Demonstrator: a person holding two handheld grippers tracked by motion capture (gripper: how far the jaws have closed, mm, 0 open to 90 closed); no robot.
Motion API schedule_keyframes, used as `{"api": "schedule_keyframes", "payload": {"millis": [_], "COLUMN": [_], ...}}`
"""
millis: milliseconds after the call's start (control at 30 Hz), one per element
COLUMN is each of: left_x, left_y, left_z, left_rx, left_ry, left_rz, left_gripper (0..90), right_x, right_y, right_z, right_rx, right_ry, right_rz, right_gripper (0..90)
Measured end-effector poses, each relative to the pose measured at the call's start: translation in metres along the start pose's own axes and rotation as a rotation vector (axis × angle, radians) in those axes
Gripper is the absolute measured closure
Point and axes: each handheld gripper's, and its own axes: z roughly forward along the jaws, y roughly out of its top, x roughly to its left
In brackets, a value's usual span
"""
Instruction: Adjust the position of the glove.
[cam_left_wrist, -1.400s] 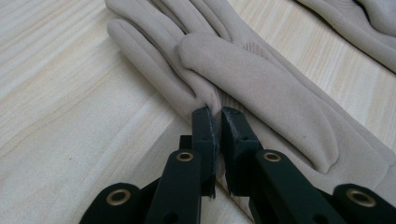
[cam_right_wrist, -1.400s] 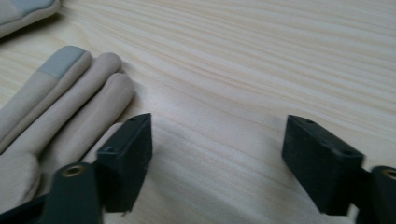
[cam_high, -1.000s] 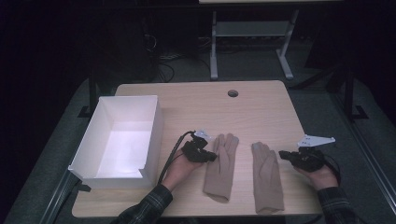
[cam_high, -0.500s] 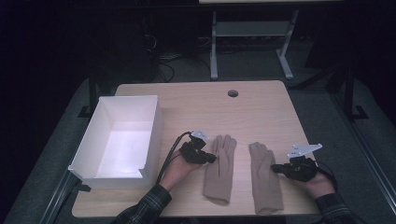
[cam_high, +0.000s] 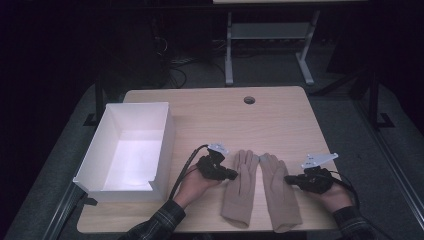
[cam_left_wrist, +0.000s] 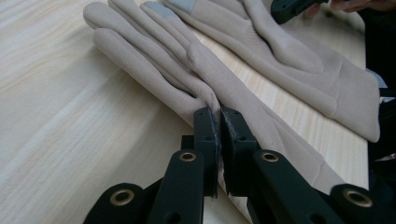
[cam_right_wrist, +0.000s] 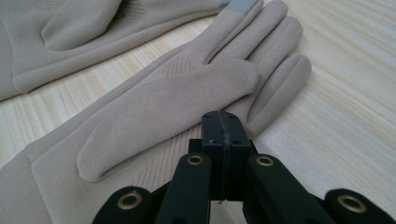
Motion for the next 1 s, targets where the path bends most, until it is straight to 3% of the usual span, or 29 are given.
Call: {"api": "schedule_keyframes", "payload": {"millis": [233,567,733,1000], "left_x": [0.0,0.005,0.007,0.003], "left_y": [0.001,0.003,0.008,0.019], "left_z": [0.0,-0.008,-0.013,-0.014], "left_rx": [-0.012,-0.052,-0.078,-0.107], "left_ry": [-0.003,0.0,-0.005,-0.022], "left_rz": [0.004,-0.01,-0.022,0.001], "left_gripper": [85.2,85.3,85.2,85.2], "right_x": [0.004,0.018,0.02,0.021], "right_y": [0.002,0.021,0.026,0.034], "right_z": [0.002,0.02,0.026,0.035], "right_rx": [0.006,0.028,0.024,0.013], "right_ry": [0.025,0.052,0.061,0.074], "right_rz": [-0.008,-0.081,-0.083,-0.099], "right_gripper": [89.8,89.8,89.8,89.8]}}
